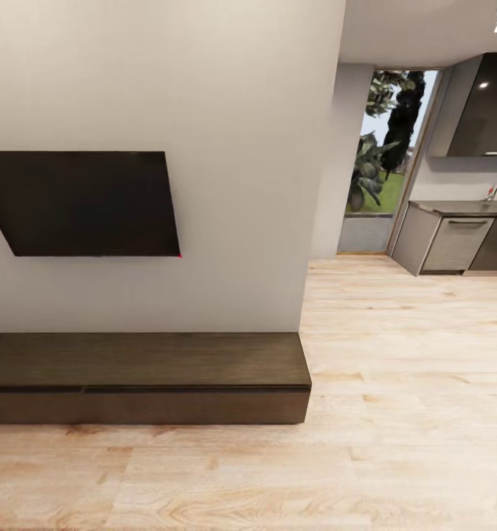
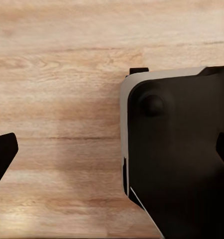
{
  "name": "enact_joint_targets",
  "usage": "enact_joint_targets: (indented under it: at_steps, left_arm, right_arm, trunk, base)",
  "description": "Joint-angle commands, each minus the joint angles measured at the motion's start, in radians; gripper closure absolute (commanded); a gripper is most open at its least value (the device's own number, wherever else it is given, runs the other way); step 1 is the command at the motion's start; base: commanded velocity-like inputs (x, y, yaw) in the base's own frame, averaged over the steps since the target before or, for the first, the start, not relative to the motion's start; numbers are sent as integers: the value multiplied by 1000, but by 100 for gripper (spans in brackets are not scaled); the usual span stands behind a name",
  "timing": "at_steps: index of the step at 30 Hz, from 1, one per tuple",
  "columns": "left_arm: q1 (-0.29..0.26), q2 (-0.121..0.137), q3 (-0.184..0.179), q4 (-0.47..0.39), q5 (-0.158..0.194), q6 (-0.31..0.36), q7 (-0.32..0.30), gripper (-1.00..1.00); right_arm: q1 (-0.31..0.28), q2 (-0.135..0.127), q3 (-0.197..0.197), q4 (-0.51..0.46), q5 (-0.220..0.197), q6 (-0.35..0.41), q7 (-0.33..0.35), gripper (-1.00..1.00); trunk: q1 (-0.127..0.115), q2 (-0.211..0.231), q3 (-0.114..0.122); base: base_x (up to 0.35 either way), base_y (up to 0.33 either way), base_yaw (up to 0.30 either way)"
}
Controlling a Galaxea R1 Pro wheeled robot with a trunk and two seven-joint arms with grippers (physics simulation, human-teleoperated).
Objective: Place each of the two pumpkins and all three candles from the living room inside a cabinet in the living room (use any cabinet), then make sure every cabinet is closed, and position the cauldron so it is next to a table in the living room.
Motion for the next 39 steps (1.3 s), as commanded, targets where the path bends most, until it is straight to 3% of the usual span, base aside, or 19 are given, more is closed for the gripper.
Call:
enact_joint_targets:
  at_steps: [1, 16, 22, 30, 39]
  left_arm:
    - [0, 0, -10, -2, 5, 2, 1, -100]
    - [-1, 3, -7, -4, 11, 2, -6, -100]
    - [-2, 4, -6, -4, 11, 0, -6, -100]
    - [-2, 3, -6, -4, 11, -1, -6, -100]
    - [-2, 4, -5, -4, 11, -1, -6, -100]
  right_arm:
    - [-2, 0, 8, 5, -9, -6, 5, -100]
    - [-2, -4, 8, 7, -6, -1, 18, -100]
    - [0, 8, 10, 6, -2, -8, 28, -100]
    - [0, -14, 13, 7, -2, -14, 25, -100]
    - [0, -18, 13, 6, -2, -14, 25, -100]
  trunk:
    - [1, -2, -2]
    - [1, -2, -2]
    - [1, -2, -2]
    - [1, -2, -2]
    - [1, -2, -2]
  base:
    - [0, 0, 0]
    - [0, 0, 0]
    - [0, 0, 0]
    - [0, 0, 0]
    - [0, 0, 0]
